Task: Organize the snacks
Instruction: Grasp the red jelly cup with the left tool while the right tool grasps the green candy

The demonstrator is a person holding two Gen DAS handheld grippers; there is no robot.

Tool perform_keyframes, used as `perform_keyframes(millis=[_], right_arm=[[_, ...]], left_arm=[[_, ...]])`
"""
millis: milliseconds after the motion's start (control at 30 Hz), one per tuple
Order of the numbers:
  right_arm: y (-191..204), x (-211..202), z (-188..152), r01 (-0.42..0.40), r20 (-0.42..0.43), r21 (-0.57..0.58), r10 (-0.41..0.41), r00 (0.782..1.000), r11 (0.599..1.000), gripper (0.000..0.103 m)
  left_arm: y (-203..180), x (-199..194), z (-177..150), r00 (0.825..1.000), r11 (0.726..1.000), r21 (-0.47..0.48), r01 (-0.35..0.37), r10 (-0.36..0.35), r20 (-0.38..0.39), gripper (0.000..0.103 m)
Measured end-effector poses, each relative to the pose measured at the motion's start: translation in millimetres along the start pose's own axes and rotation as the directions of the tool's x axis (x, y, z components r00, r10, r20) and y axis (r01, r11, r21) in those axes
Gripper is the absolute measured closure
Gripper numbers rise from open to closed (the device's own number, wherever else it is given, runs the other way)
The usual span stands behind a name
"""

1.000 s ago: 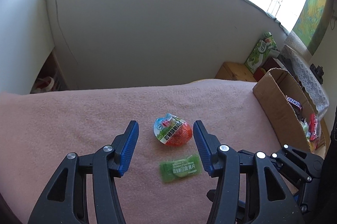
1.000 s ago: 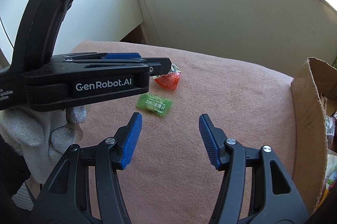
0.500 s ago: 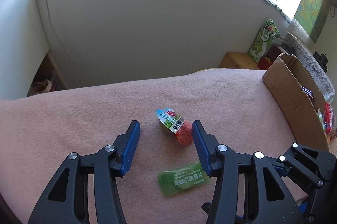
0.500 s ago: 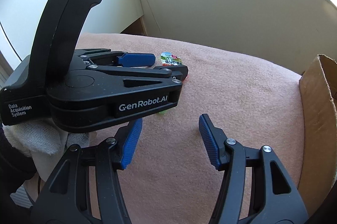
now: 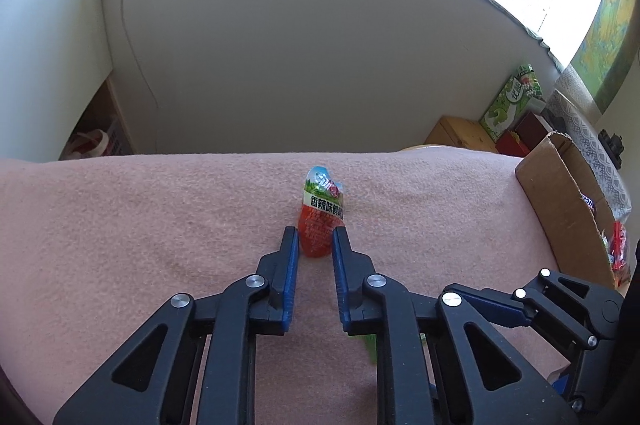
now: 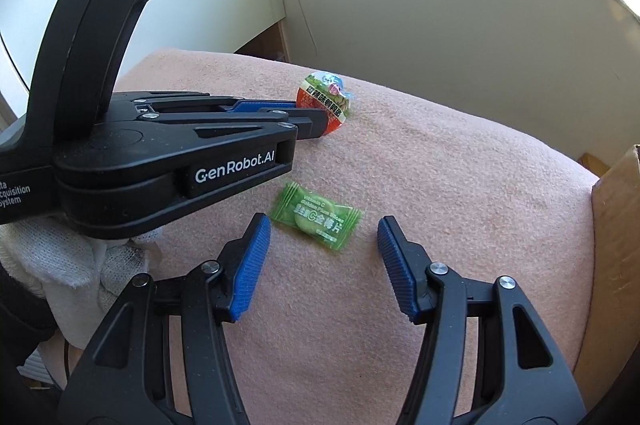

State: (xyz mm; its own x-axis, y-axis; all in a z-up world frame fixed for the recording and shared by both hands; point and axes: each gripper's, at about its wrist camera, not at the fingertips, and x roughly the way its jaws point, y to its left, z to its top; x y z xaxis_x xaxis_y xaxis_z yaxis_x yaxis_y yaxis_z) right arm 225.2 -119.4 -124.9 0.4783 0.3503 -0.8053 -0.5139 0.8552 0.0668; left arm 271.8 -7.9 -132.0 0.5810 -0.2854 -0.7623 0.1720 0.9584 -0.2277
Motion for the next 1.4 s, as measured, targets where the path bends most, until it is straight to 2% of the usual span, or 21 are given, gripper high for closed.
perform_keyframes(millis=[100, 233, 367, 467, 533, 667, 867, 967, 1267, 1400], right_arm=[[5.7, 6.8, 7.0, 0.034, 0.000, -0.028, -0.034, 0.999, 0.999, 0.044], [7.5, 12.8, 13.2, 0.041, -0.002, -0.037, -0.041, 0.999, 0.998, 0.044], [14.9, 14.3, 11.3, 0.066, 0.003, -0.059, -0.066, 0.998, 0.996, 0.045], [13.6, 14.0, 9.8, 0.074, 0.008, -0.054, -0.074, 0.997, 0.996, 0.059], [9.9, 13.2, 9.8, 0.069, 0.005, -0.045, -0.069, 0.998, 0.997, 0.062], [4.5, 12.3, 7.3, 0.073, 0.003, -0.037, -0.073, 0.997, 0.997, 0.072], [-3.1, 2.4, -1.6, 0.069, 0.002, -0.018, -0.069, 0.998, 0.997, 0.074], [-8.1, 2.6, -3.4, 0.061, 0.008, 0.005, -0.061, 0.998, 0.998, 0.074], [-12.6, -4.7, -8.6, 0.068, 0.027, 0.034, -0.069, 0.997, 0.997, 0.076], [-14.6, -5.7, -7.7, 0.064, 0.042, 0.050, -0.066, 0.997, 0.997, 0.082]], left_arm=[[7.8, -3.8, -3.1, 1.000, 1.000, -0.015, 0.001, -0.001, 0.006, 0.088], [16.8, -8.2, -6.2, 0.999, 0.999, -0.031, 0.032, -0.032, 0.003, 0.088], [20.5, -15.9, -8.7, 0.999, 0.998, -0.027, 0.048, -0.047, 0.019, 0.074], [16.7, -20.3, -6.9, 0.998, 0.998, -0.021, 0.051, -0.051, 0.037, 0.060], [11.6, -18.7, 0.0, 0.998, 0.999, -0.011, 0.049, -0.048, 0.046, 0.058], [1.3, -7.0, 12.1, 0.998, 1.000, 0.016, 0.020, -0.021, 0.053, 0.058], [-3.1, 15.5, 19.6, 1.000, 1.000, 0.013, 0.009, -0.009, 0.026, 0.059], [-2.7, 16.1, 16.5, 1.000, 1.000, 0.017, -0.004, 0.004, 0.026, 0.082], [-8.4, 6.6, 8.2, 1.000, 0.999, 0.032, -0.016, 0.015, 0.026, 0.083], [-9.8, -5.2, 0.9, 0.999, 1.000, 0.029, -0.013, 0.012, 0.037, 0.083]])
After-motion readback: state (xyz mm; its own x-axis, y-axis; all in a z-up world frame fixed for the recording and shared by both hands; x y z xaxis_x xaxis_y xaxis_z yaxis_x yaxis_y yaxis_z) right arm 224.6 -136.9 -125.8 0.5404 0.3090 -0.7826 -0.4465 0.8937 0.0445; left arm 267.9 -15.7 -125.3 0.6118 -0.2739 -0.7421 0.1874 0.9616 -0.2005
